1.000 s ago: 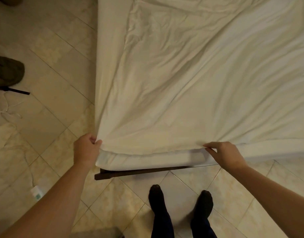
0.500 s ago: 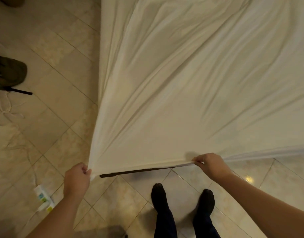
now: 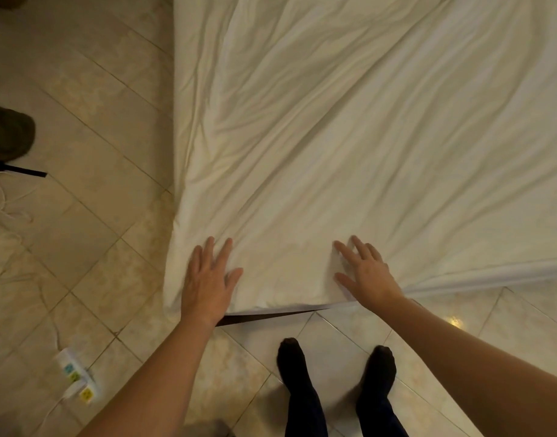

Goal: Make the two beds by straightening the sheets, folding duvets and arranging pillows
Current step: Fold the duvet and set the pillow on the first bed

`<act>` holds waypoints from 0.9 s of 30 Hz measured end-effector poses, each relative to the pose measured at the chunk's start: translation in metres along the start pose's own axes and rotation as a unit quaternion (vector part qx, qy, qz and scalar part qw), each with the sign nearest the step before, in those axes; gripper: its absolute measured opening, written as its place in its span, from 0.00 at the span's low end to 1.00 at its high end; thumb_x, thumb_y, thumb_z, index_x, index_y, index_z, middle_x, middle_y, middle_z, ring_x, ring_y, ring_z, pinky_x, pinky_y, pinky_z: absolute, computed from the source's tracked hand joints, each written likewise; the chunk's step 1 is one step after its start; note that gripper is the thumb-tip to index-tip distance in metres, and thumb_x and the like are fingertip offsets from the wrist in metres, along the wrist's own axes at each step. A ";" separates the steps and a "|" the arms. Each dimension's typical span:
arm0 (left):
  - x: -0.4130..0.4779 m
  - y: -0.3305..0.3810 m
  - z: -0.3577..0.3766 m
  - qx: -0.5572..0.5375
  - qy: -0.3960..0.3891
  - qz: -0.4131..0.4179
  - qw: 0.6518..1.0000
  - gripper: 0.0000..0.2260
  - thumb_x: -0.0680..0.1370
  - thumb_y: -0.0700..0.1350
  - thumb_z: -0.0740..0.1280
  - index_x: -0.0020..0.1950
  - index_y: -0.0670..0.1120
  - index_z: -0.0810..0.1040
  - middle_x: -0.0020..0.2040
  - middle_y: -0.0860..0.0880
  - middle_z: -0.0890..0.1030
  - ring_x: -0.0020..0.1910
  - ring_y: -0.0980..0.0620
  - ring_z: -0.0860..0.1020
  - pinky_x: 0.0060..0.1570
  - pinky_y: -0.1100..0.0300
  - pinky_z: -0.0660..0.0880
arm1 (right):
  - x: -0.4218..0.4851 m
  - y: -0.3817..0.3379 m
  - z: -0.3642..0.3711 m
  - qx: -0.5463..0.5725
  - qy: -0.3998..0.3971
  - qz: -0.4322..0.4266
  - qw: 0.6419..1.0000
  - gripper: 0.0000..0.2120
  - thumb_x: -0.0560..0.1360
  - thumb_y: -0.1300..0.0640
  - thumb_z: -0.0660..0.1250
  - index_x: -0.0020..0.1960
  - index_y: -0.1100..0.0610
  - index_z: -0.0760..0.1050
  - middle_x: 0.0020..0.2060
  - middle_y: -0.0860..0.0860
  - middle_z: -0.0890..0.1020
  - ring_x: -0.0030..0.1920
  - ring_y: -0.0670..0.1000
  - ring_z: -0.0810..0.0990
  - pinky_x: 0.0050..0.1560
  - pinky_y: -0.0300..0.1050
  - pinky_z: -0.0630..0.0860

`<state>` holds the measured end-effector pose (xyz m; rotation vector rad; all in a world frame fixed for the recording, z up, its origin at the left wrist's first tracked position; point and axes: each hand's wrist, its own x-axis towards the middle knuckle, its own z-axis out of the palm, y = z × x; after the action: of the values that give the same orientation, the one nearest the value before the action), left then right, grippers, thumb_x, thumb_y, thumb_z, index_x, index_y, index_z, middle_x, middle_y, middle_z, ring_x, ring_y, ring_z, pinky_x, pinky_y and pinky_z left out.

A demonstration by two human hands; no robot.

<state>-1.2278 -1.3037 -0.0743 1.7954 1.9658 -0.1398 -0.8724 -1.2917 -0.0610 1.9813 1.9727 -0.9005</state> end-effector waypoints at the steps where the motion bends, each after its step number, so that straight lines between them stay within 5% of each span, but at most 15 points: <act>1: 0.001 -0.005 0.009 0.012 -0.010 0.003 1.000 0.32 0.83 0.66 0.52 0.83 0.63 0.43 0.85 0.53 0.43 0.83 0.45 0.46 0.80 0.43 0.57 | 0.005 -0.001 0.004 -0.004 -0.024 0.007 1.000 0.33 0.80 0.41 0.62 0.79 0.37 0.48 0.81 0.48 0.48 0.79 0.59 0.49 0.70 0.68 0.66; 8: -0.001 -0.021 0.026 0.035 -0.025 0.014 0.999 0.35 0.83 0.65 0.56 0.83 0.62 0.39 0.85 0.53 0.40 0.84 0.45 0.43 0.80 0.43 0.50 | 0.017 0.007 0.022 -0.036 -0.072 0.019 0.997 0.38 0.80 0.46 0.64 0.78 0.36 0.41 0.81 0.46 0.40 0.80 0.58 0.42 0.73 0.69 0.60; 16: 0.015 0.004 -0.037 -0.004 -0.144 -0.027 0.989 0.31 0.85 0.60 0.58 0.84 0.61 0.46 0.85 0.50 0.45 0.83 0.43 0.47 0.81 0.46 0.53 | 0.014 -0.015 -0.047 0.025 -0.079 0.015 0.996 0.34 0.77 0.48 0.66 0.79 0.44 0.56 0.79 0.53 0.59 0.78 0.57 0.57 0.77 0.53 0.59; 27: 0.010 0.046 -0.161 -0.013 -0.139 -0.005 0.990 0.29 0.86 0.60 0.53 0.84 0.60 0.46 0.85 0.52 0.45 0.84 0.46 0.46 0.81 0.50 0.53 | -0.018 -0.075 -0.154 0.045 -0.032 0.002 0.998 0.33 0.80 0.45 0.63 0.81 0.45 0.53 0.79 0.53 0.59 0.78 0.57 0.58 0.76 0.52 0.60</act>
<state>-1.2277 -1.2269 0.0744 1.6492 1.7710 -0.3475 -0.9008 -1.2167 0.0916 1.9755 1.9254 -1.0565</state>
